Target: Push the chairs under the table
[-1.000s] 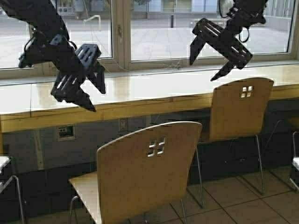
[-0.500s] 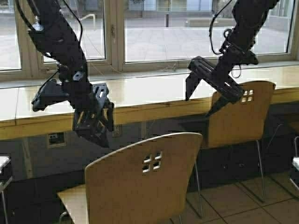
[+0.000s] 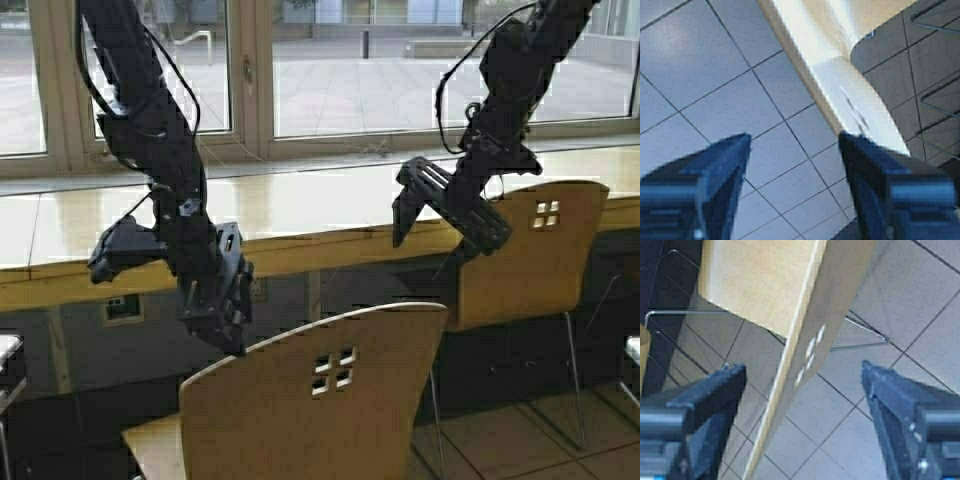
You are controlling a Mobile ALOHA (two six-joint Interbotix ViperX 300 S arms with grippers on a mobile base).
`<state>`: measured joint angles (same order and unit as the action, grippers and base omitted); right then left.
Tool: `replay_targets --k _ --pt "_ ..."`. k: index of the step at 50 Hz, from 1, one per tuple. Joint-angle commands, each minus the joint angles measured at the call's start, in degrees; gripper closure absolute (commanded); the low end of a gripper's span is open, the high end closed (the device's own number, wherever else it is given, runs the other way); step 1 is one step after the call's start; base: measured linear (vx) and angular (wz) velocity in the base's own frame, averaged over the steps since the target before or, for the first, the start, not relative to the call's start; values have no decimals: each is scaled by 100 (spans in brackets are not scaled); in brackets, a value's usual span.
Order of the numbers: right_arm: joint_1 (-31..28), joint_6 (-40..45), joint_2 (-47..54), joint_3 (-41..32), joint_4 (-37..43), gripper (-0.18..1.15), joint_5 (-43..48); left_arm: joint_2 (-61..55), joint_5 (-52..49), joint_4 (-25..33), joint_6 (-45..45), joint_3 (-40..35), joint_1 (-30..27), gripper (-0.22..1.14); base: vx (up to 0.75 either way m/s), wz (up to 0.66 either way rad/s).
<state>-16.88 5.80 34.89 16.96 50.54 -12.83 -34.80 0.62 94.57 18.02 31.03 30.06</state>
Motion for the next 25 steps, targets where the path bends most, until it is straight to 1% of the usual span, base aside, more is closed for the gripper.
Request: replay_targets --k 1,25 --pt "-26 0 105 -325 35 -3 18 -79 -18 53 0 -290 44 2 11 4" --pt "-9 0 1116 -817 114 -3 -44 -932 -158 79 9 -853 105 2 9 4"
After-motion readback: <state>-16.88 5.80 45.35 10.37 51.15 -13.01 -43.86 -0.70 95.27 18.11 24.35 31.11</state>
